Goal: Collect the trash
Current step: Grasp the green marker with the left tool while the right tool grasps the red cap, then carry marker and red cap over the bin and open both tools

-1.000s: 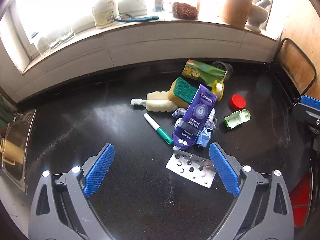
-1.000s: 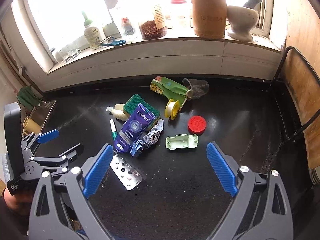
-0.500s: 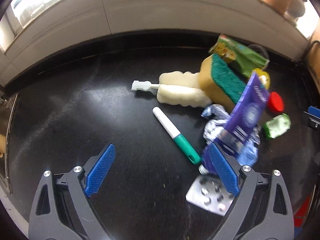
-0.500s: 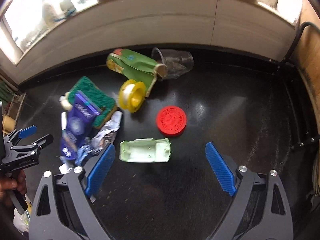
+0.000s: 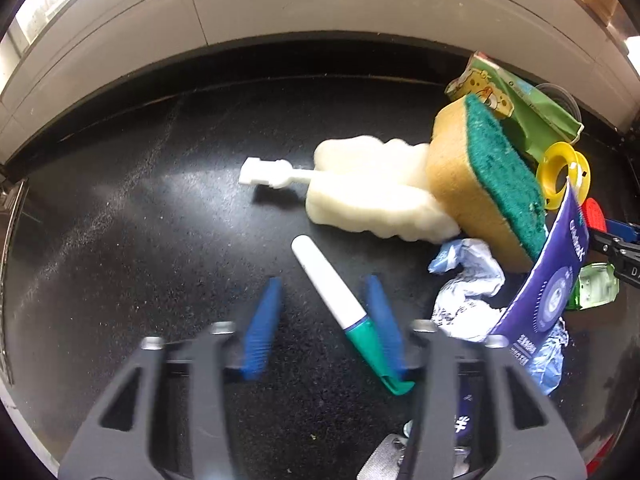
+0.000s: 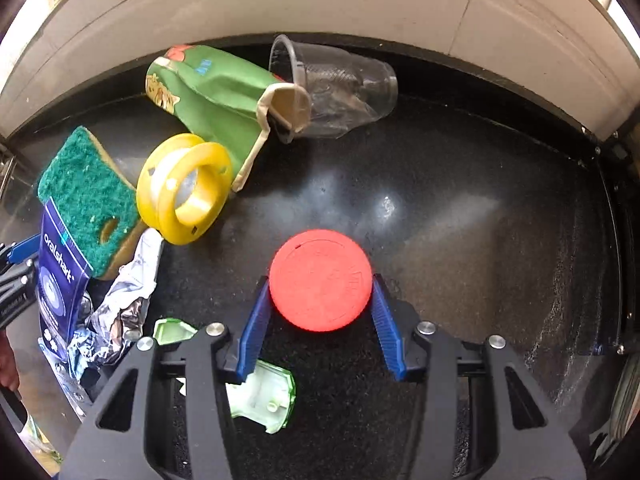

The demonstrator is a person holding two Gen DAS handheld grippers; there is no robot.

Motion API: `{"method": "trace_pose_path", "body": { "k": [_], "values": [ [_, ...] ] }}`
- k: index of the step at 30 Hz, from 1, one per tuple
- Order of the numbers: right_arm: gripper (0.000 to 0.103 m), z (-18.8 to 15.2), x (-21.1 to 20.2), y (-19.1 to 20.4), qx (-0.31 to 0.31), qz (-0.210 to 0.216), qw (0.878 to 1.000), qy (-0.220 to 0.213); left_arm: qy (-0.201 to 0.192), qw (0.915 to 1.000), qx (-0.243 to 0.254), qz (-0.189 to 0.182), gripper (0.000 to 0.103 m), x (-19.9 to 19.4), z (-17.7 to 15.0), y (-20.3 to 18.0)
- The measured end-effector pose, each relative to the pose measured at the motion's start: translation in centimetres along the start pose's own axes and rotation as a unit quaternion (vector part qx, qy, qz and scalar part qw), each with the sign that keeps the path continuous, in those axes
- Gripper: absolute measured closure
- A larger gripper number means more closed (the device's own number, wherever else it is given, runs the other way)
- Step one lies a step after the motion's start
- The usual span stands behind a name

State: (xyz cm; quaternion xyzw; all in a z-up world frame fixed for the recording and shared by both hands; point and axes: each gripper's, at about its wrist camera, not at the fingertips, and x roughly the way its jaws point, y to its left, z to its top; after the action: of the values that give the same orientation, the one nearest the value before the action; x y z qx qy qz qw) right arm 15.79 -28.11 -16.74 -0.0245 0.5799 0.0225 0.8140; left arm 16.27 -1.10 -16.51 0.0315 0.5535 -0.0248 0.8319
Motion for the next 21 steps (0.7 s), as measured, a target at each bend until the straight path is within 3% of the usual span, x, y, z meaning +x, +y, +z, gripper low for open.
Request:
{"method": "trace_pose_path", "body": {
  "k": [2,6,14,21],
  "values": [
    [0.054,-0.1,-0.3,0.0,0.001,0.001,1.000,-0.004,0.007,0.9999,-0.009,-0.005,0.091,-0.1,0.1,0.1],
    [0.054,0.0,-3.0,0.3,0.001,0.006,1.000,-0.031,0.006,0.9995,-0.027,-0.011,0.091,-1.1,0.1,0.6],
    [0.054,-1.1,-10.3,1.4,-0.013,0.027,0.997,-0.076,-0.022,0.9995,-0.019,-0.015,0.091,-7.7,-1.4,1.4],
    [0.054,-4.2,-13.6,2.9,-0.023,0.053,0.995,-0.084,-0.028,0.9992,-0.022,-0.019,0.091,-11.7,-5.2,0.6]
  ]
}}
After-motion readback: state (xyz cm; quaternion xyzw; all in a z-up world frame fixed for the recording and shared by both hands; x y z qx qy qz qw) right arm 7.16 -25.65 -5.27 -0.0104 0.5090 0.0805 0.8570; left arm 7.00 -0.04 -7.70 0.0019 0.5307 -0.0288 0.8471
